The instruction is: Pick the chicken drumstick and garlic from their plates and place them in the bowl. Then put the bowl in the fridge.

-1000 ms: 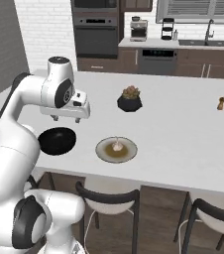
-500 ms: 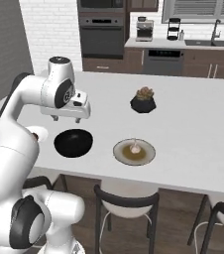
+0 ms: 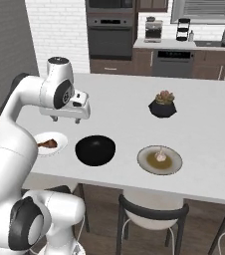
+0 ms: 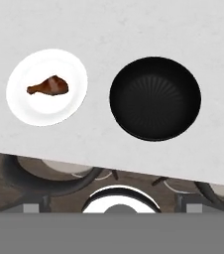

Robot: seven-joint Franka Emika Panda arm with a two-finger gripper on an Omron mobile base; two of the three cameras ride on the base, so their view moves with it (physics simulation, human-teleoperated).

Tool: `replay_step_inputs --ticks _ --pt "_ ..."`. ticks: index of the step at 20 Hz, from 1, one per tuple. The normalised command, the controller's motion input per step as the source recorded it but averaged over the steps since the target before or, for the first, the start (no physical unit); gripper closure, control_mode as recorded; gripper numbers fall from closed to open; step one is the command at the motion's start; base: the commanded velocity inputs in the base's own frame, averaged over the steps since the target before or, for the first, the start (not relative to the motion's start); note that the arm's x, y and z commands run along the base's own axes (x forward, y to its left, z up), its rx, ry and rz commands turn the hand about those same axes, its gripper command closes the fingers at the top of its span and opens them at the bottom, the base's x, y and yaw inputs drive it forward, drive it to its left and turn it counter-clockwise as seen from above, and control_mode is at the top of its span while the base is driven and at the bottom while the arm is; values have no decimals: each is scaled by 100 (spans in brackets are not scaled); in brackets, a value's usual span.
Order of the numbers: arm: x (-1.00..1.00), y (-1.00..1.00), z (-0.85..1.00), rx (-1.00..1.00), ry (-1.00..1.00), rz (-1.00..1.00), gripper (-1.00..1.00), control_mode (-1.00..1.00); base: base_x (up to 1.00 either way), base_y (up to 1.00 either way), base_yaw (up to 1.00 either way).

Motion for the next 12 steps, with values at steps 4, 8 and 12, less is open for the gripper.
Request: replay_step_inputs --ticks 4,8,12 --pt "0 0 0 0 0 0 -100 100 65 0 0" --pt "0 0 0 0 0 0 -100 100 82 0 0" --pt "0 0 0 0 0 0 -100 100 64 0 0"
